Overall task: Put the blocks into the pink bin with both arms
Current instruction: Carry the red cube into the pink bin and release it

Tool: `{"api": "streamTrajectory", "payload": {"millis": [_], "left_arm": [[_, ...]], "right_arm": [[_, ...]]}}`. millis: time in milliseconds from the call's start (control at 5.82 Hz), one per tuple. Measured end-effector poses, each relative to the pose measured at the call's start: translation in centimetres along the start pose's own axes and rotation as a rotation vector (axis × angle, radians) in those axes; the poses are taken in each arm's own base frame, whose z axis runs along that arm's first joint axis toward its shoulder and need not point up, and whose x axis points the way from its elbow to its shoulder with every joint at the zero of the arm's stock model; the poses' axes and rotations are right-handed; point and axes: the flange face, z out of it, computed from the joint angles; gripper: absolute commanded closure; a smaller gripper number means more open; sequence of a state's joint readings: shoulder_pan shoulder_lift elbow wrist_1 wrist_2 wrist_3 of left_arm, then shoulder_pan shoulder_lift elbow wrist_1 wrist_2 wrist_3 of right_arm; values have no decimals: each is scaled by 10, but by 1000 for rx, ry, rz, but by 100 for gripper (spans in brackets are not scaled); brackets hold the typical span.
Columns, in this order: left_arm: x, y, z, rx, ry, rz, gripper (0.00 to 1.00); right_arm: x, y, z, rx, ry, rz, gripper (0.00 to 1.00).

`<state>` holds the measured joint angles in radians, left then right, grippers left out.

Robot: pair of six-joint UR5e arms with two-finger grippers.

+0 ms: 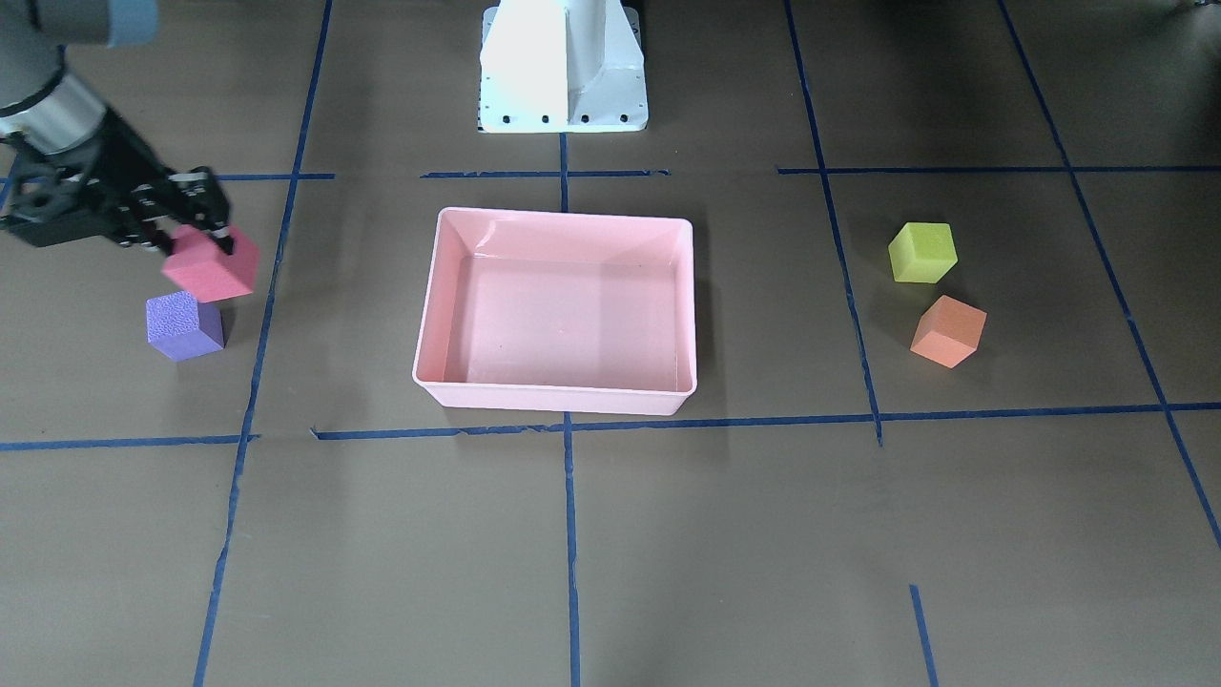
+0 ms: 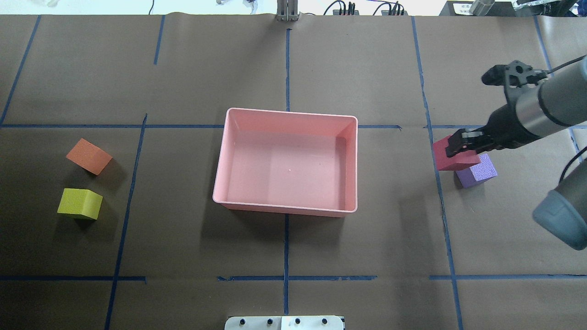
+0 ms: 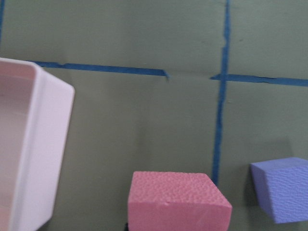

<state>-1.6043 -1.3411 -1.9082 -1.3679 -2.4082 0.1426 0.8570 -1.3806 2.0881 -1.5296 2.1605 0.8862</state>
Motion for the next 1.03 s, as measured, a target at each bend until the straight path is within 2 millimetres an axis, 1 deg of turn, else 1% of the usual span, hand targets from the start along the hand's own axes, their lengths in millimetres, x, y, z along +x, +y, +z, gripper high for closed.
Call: {"api": "streamTrajectory", "payload": {"millis": [172, 344, 515, 687, 859, 1031], "left_arm": [[-1, 0, 1, -3, 0, -2, 0], [-2, 0, 3, -6, 1, -5, 0], [-4, 1, 4, -9, 1, -8, 0], [-4, 0, 4, -10, 1, -9, 0], [-3, 0, 6, -13, 2, -8, 0], [-2, -1, 7, -17, 2, -5, 0]], "right_arm": [[-70, -1, 2, -11, 15, 32, 100], [-126, 4, 8, -9, 7, 147, 100], [-161, 14, 19, -2, 9, 260, 100], [-190, 20, 38, 12, 24, 292, 100], [-215, 16, 59, 19, 44, 291, 100], [-231, 14, 80, 21, 65, 285, 100]]}}
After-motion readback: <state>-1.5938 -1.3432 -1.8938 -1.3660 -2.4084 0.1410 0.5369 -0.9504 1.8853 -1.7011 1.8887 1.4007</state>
